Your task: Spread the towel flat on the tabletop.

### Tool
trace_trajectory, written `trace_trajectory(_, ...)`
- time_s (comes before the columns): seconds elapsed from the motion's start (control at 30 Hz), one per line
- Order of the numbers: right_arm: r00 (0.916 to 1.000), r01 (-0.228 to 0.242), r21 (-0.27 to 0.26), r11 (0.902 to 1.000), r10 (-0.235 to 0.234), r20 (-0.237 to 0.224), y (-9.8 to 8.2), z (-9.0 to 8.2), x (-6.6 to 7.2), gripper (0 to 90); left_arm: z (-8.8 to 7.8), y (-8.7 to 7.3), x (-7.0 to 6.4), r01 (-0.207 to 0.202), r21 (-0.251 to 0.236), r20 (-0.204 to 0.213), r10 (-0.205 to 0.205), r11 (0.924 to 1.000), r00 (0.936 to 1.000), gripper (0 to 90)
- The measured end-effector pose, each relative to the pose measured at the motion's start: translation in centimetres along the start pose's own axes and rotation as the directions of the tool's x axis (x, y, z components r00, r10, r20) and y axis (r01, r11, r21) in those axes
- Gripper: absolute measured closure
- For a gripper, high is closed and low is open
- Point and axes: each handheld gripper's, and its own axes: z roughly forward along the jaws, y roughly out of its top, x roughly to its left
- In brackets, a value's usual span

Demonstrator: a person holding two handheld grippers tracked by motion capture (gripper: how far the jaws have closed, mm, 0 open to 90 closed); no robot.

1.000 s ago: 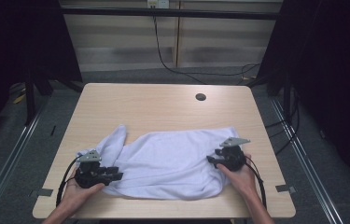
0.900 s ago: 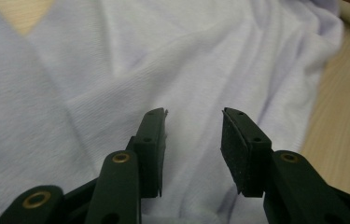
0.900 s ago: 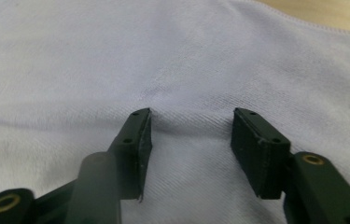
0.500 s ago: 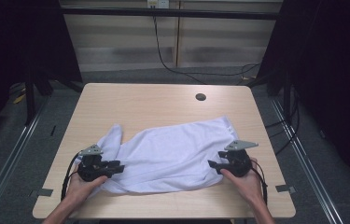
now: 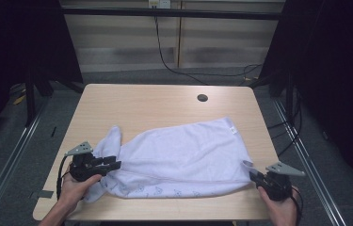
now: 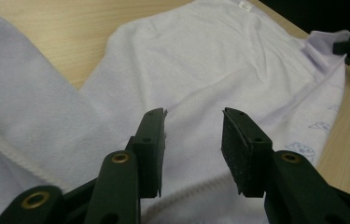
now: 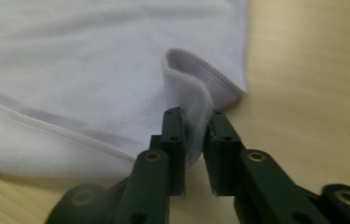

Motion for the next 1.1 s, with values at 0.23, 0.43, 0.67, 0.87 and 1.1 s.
trace_trajectory(0.23, 0.9998, -0.018, -0.075, 0.9970, 0.019, 0.010, 0.5, -2.6, 1.5, 52.4, 0.2, 0.9, 1.4, -0.017, 0.004, -0.061, 0.017, 0.9999, 0.9980, 57.8)
trace_trajectory(0.43, 0.9913, 0.057, -0.089, 0.9945, -0.066, -0.114, 2.7, -0.4, 5.9, 45.6, 0.6, 0.9, 4.1, 0.032, 0.024, -0.106, -0.030, 0.9992, 0.9940, 58.0)
trace_trajectory(0.67, 0.9245, 0.162, -0.011, 0.9868, -0.155, -0.348, 4.0, 4.8, 12.2, 42.0, 1.7, -0.9, 4.7, 0.027, 0.085, -0.123, -0.016, 0.9960, 0.9922, 59.2)
trace_trajectory(0.87, 0.9056, 0.261, 0.023, 0.9650, -0.237, -0.352, 3.4, 7.1, 13.9, 46.3, 1.5, -1.3, 4.1, 0.035, 0.082, -0.107, -0.026, 0.9960, 0.9939, 58.6)
trace_trajectory(1.1, 0.9201, 0.243, 0.000, 0.9701, -0.230, -0.317, 4.7, 8.9, 11.2, 52.5, 1.8, -1.1, 3.4, 0.050, 0.077, -0.059, -0.045, 0.9958, 0.9972, 55.3)
